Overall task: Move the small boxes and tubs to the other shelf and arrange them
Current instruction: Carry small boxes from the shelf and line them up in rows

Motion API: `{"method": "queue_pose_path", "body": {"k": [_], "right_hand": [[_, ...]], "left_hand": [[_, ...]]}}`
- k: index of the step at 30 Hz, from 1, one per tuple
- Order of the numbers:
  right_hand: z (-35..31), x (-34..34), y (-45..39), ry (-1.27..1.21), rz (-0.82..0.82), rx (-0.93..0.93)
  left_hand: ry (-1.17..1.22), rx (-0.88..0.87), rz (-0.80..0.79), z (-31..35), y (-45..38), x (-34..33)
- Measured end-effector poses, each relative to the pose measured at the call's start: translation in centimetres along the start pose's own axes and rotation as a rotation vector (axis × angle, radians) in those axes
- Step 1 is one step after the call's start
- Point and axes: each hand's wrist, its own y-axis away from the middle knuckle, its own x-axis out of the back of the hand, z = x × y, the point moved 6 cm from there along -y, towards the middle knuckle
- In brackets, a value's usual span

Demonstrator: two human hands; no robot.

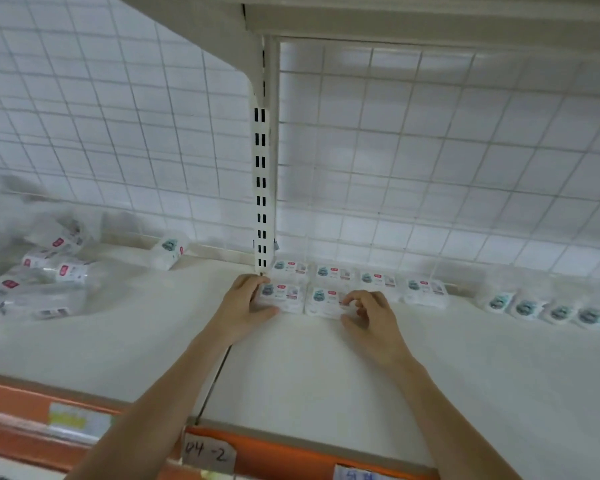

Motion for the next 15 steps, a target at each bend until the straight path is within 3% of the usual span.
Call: {"method": "queue_pose_path", "body": {"k": [15], "right_hand": [[-0.22, -0.41, -0.04, 0.156, 0.052, 0.033]], "left_hand": [[0.085, 0.034, 0.052, -0.73, -0.4, -0.01]]}}
